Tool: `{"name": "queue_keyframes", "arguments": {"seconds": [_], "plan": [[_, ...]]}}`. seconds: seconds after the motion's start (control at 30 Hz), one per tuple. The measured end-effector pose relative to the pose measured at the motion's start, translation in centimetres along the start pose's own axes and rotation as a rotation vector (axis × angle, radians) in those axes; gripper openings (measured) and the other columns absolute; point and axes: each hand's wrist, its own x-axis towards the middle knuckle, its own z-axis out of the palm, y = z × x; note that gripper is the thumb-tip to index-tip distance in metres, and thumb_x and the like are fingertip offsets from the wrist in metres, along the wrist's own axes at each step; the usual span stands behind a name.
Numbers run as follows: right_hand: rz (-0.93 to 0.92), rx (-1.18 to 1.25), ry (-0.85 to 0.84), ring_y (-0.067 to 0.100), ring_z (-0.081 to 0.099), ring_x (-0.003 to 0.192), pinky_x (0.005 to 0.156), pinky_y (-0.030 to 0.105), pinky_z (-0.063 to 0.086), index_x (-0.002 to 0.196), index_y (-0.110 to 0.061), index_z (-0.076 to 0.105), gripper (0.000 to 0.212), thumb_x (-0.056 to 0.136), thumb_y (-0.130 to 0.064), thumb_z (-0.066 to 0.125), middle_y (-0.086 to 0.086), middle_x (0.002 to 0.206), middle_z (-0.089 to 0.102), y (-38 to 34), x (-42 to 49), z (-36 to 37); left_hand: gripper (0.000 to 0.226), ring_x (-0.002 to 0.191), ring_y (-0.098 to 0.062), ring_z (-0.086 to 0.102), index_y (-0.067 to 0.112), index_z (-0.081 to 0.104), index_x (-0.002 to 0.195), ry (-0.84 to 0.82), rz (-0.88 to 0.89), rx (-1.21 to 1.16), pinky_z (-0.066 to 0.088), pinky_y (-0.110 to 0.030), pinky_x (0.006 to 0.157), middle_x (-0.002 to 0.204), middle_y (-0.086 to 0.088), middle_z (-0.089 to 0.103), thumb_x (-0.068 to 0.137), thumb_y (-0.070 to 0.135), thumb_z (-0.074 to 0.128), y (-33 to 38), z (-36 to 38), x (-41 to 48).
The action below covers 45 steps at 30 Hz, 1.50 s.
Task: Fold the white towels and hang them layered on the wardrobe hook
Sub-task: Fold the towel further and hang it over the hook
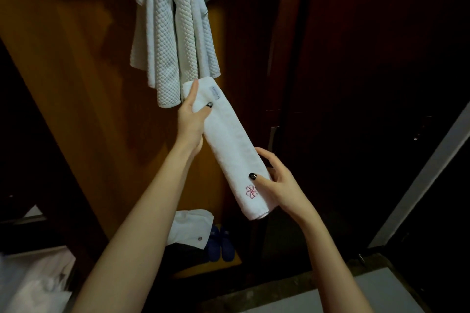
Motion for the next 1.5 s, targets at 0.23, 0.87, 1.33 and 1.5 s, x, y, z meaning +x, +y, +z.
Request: {"name": "queue_keyframes", "arguments": {"seconds": [0.23, 0.87, 1.33, 1.5], "plan": [[0.073, -0.021, 0.075, 0.011, 0.069, 0.096, 0.076, 0.025, 0.056, 0.11, -0.022, 0.065, 0.023, 0.092, -0.007, 0.064, -0.003, 0.105, 0.07, 1.5, -1.2, -0.1, 0.068, 0.114, -0.02, 0.062, 0.024, 0.039, 0.148, 0.126, -0.006, -0.036, 0.056, -0.033, 0.089, 0.135, -0.009, 0.056, 0.091, -0.011, 0.052, -0.4, -2.3, 0.8], [-0.007, 0.057, 0.285, 0.021, 0.067, 0.096, 0.077, 0.034, 0.054, 0.11, -0.027, 0.068, 0.034, 0.096, 0.0, 0.051, 0.01, 0.111, 0.068, 0.5, -1.0, 0.0, 0.059, 0.1, -0.012, 0.066, 0.02, 0.055, 0.135, 0.197, -0.016, -0.095, 0.054, -0.019, 0.072, 0.123, -0.004, 0.06, 0.087, -0.014, 0.055, -1.0, -6.8, 0.2], [-0.008, -0.02, 0.096, 0.013, 0.057, 0.064, 0.051, 0.02, 0.045, 0.09, -0.005, 0.068, 0.023, 0.089, 0.013, 0.054, 0.013, 0.09, 0.061, -8.2, 13.7, -5.1, 0.04, 0.087, 0.001, 0.065, 0.024, 0.069, 0.115, 0.042, 0.127, 0.061, 0.051, -0.012, 0.065, 0.112, 0.012, 0.065, 0.09, -0.006, 0.057, 9.9, -8.0, 6.9], [-0.128, -0.034, 0.047, 0.009, 0.064, 0.07, 0.056, 0.023, 0.053, 0.1, -0.01, 0.067, 0.02, 0.091, 0.005, 0.058, 0.008, 0.101, 0.062, -12.7, 21.3, -6.5, 0.037, 0.071, 0.001, 0.064, 0.026, 0.071, 0.109, 0.007, 0.28, 0.177, 0.051, -0.014, 0.056, 0.105, 0.008, 0.068, 0.09, -0.004, 0.059, 13.5, -8.3, 11.7]]}}
